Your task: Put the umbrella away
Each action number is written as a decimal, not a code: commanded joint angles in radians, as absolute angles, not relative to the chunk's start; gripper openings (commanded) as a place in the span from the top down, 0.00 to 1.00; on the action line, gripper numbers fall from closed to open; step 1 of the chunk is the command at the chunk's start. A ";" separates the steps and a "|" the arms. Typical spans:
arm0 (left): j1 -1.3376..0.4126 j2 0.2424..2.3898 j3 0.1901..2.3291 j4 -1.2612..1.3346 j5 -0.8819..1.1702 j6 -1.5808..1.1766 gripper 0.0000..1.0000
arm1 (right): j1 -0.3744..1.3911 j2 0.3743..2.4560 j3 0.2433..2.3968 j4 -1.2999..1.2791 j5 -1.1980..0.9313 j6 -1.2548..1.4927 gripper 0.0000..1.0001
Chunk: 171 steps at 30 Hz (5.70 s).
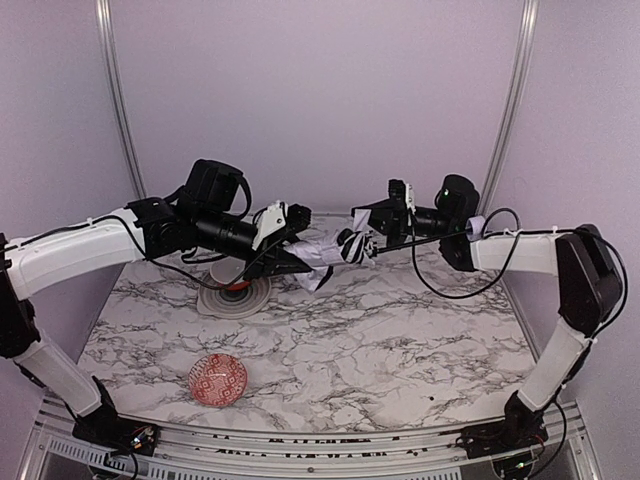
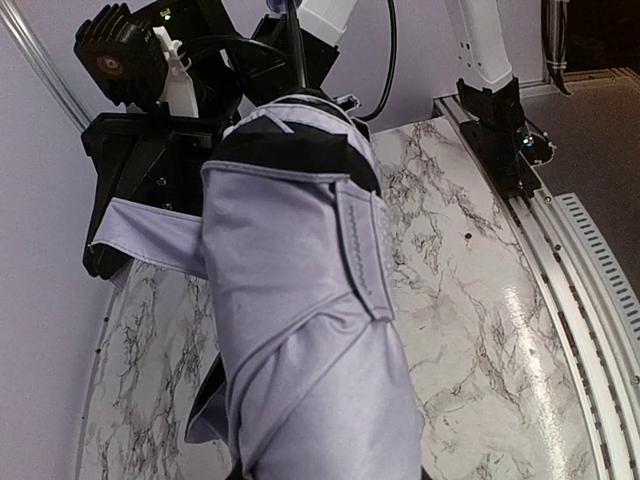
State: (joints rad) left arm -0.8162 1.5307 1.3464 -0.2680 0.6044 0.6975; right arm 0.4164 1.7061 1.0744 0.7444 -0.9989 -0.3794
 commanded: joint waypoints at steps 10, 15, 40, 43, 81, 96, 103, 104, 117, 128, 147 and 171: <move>-0.761 1.431 1.205 -0.318 0.729 0.724 1.00 | 0.345 1.500 1.112 0.204 -1.129 -0.621 1.00; -0.740 1.422 1.208 -0.424 0.777 0.852 1.00 | 0.349 1.449 1.132 0.039 -1.094 -0.721 1.00; -0.959 1.694 1.328 -0.770 0.562 1.090 1.00 | 0.475 1.568 1.167 0.318 -0.753 -0.783 1.00; -0.991 1.728 1.381 -0.767 0.543 1.070 1.00 | 0.481 1.636 1.157 0.381 -0.722 -0.735 1.00; -0.808 1.371 1.073 0.169 0.003 0.439 1.00 | 0.316 1.702 0.935 0.659 -1.141 -0.136 1.00; -0.696 1.580 1.305 0.265 -0.189 0.313 1.00 | 0.714 1.595 0.916 0.365 -1.095 -0.313 1.00; -0.688 1.619 1.483 0.265 -0.009 0.252 1.00 | 0.774 1.705 0.946 0.388 -1.030 -0.334 1.00; -0.688 1.613 1.491 0.267 0.032 0.222 1.00 | 0.771 1.720 0.951 0.390 -1.000 -0.356 1.00; -0.695 1.456 1.440 0.248 0.835 0.013 1.00 | 0.512 1.995 1.165 0.680 -0.928 -0.302 1.00; -0.746 1.444 1.372 -0.333 1.120 0.513 1.00 | 0.399 2.018 1.398 0.795 -1.086 -0.210 1.00; -0.914 1.901 1.414 -0.691 0.488 0.828 1.00 | 0.567 1.810 0.898 1.067 -0.846 -0.371 1.00; -0.863 2.071 1.113 0.199 0.265 0.482 0.89 | 0.694 1.938 0.543 1.434 -0.778 -0.651 1.00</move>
